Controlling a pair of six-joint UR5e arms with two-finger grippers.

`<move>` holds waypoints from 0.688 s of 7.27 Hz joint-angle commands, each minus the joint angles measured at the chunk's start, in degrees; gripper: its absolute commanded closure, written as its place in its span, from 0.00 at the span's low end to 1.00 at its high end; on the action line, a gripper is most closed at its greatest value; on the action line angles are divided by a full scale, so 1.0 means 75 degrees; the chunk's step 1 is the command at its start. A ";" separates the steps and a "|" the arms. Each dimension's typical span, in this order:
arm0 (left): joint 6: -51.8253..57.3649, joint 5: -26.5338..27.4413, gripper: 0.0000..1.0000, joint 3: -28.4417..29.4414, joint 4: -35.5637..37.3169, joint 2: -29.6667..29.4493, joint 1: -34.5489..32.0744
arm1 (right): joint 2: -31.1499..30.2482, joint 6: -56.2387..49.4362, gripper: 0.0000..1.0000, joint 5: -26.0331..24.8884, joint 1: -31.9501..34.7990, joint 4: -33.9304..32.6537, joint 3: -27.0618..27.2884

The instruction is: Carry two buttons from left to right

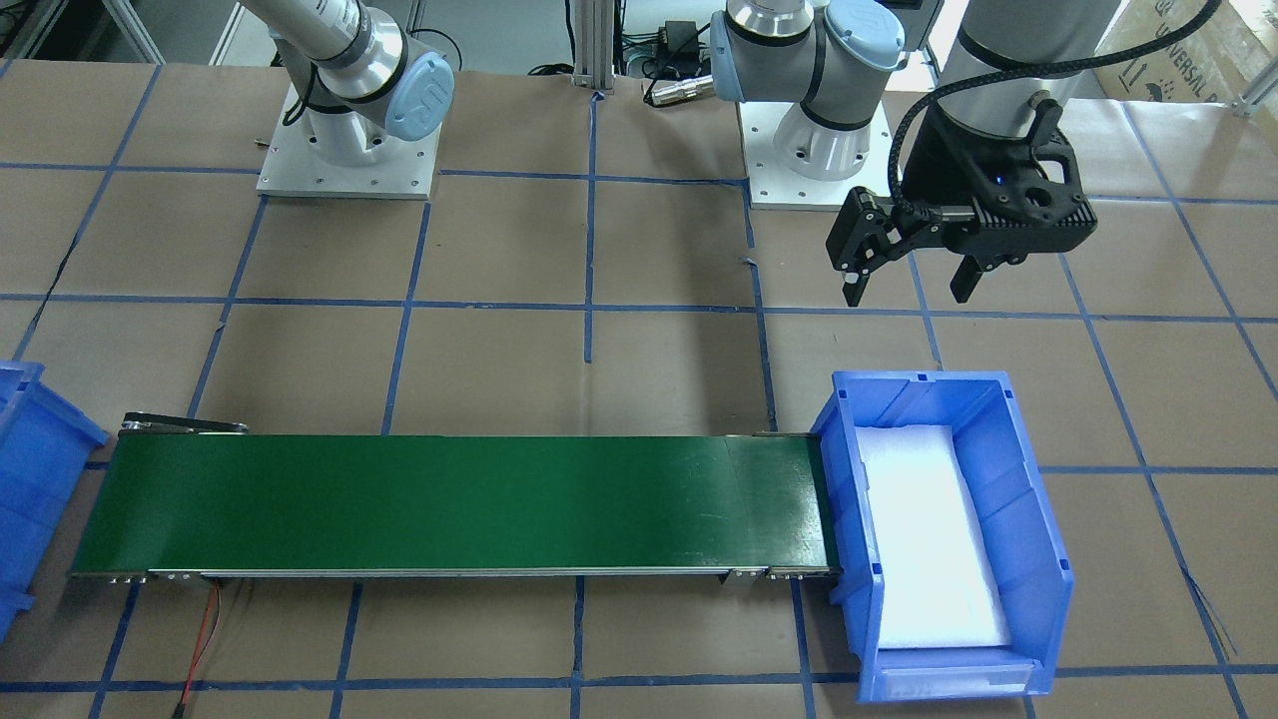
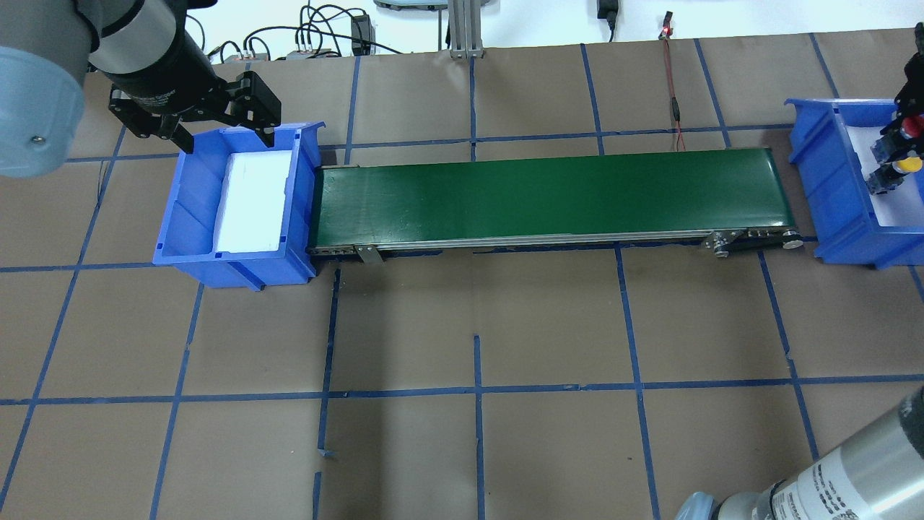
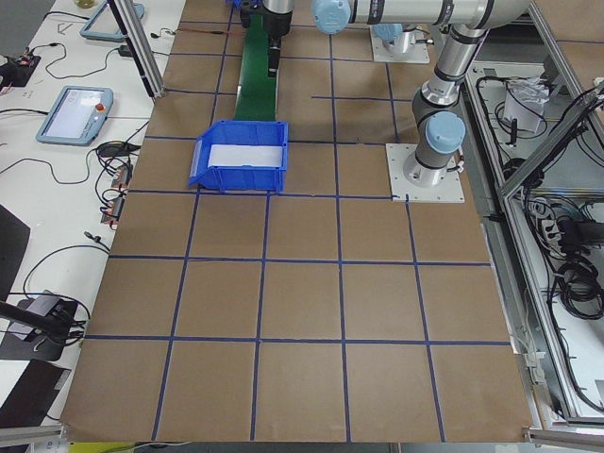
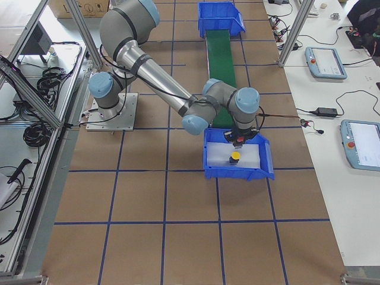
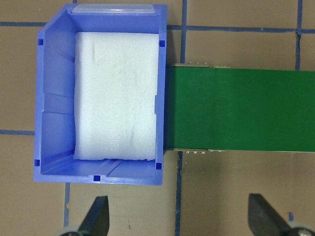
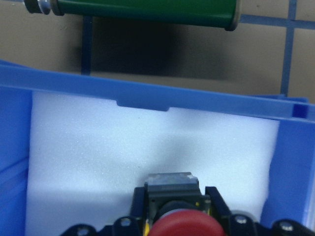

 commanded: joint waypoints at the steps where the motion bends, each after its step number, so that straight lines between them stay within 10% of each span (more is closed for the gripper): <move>1: -0.0003 0.0034 0.00 -0.0004 -0.0011 0.0011 -0.0006 | 0.0423 0.0168 0.83 0.0269 -0.0050 -0.0031 0.0020; 3: -0.0015 -0.0013 0.00 -0.0004 0.0000 -0.0023 -0.0006 | 0.0435 0.0240 0.75 0.0270 0.0020 -0.0019 0.0031; 5: -0.0027 -0.0025 0.00 0.0020 0.0012 0.0023 -0.0006 | 0.0576 0.0275 0.00 0.0258 0.0021 0.0050 0.0008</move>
